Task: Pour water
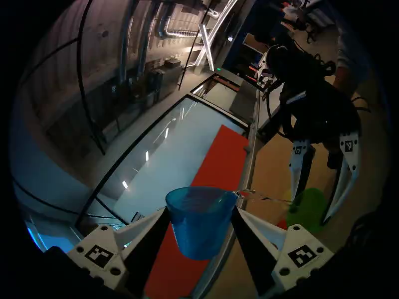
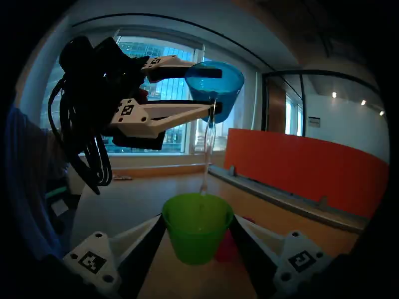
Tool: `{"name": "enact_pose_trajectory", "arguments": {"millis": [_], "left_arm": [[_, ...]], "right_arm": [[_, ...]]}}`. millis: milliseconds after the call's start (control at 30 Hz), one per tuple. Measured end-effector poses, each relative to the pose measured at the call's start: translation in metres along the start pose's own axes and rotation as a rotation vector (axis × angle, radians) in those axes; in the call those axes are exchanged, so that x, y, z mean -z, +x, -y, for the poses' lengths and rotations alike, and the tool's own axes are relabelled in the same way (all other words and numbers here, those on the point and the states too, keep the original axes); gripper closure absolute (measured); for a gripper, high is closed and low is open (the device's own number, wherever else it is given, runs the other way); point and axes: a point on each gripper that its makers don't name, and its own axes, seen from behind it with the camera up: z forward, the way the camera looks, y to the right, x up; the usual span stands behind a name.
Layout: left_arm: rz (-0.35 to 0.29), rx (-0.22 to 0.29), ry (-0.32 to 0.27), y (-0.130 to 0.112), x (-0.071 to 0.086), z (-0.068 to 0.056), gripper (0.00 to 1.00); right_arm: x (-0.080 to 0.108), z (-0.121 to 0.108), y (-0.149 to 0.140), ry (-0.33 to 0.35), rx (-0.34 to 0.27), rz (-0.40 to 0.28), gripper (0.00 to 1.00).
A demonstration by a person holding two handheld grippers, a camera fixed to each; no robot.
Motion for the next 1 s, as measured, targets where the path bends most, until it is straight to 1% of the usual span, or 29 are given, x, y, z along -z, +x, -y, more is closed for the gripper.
{"name": "enact_pose_trajectory", "arguments": {"millis": [367, 667, 1000], "left_arm": [[0.001, -0.051, 0.010, 0.003, 0.001, 0.008, 0.15], [-0.001, -0.092, 0.010, 0.004, 0.003, 0.008, 0.15], [-0.007, -0.121, 0.015, 0.009, 0.002, 0.012, 0.15]], "right_arm": [[-0.001, 0.000, 0.003, -0.004, 0.005, -0.004, 0.09], [-0.001, -0.001, 0.004, -0.009, 0.010, -0.007, 0.09], [0.000, -0.003, 0.006, -0.016, 0.011, -0.011, 0.09]]}}
